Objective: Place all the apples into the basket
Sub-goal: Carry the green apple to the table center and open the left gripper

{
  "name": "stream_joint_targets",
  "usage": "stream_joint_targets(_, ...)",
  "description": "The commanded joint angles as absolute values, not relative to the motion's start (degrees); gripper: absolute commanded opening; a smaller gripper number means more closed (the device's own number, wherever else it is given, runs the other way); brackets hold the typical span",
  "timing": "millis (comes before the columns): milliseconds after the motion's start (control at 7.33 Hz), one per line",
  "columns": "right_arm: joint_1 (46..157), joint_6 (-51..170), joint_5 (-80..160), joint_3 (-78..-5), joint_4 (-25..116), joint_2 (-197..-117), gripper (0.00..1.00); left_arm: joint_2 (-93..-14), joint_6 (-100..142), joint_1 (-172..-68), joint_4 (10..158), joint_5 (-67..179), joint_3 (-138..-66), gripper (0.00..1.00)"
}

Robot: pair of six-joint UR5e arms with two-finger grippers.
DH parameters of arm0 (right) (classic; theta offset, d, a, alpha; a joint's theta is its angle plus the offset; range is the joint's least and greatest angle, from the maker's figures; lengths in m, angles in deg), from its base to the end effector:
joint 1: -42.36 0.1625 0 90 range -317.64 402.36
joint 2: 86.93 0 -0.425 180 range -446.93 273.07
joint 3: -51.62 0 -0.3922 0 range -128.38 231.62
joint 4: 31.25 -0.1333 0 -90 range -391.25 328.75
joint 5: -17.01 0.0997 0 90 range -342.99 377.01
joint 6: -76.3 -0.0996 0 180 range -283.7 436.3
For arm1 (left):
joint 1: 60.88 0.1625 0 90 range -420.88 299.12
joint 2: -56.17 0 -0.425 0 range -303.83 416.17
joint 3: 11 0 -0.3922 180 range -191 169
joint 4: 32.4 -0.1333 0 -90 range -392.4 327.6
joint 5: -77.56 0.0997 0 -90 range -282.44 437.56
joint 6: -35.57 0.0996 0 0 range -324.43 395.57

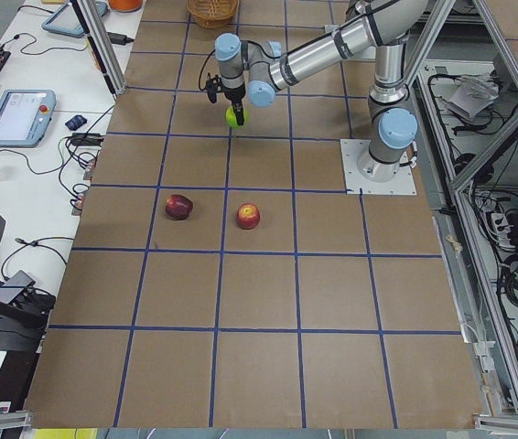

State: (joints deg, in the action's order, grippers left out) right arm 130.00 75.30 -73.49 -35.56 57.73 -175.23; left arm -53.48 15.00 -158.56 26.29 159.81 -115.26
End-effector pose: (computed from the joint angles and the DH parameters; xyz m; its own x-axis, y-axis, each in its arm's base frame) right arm 0.1115 -0.5096 0.4956 -0.9982 0.0586 0.0087 0.0586 0.9983 -0.0019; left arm -0.2207 -0.5389 0.2408 -0.9670 -0.2295 0.1102 -0.2203 0.9713 0.0898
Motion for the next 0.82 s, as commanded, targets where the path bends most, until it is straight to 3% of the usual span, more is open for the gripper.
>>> stream_joint_targets(0, 129.8, 75.5, -73.7, -35.6, 57.5, -175.2, 1.0, -60.2, 6.4, -167.5, 25.7, 157.2, -107.0, 0.24)
stream_joint_targets(273, 129.5, 74.8, -73.6, -35.7, 57.9, -174.4, 1.0, -63.7, 6.2, -170.1, 25.3, 157.7, -106.4, 0.36)
stream_joint_targets(409, 129.5, 74.9, -73.5, -35.7, 57.7, -173.5, 1.0, -63.7, 6.2, -170.1, 25.3, 157.9, -106.4, 0.72)
stream_joint_targets(545, 129.5, 75.7, -73.7, -35.7, 56.9, -171.9, 1.0, -63.0, 6.4, -170.0, 25.4, 158.0, -105.8, 1.0)
stream_joint_targets(682, 129.5, 75.6, -73.6, -35.6, 57.8, -171.0, 1.0, -61.3, 7.4, -169.6, 26.4, 160.7, -105.7, 1.0)
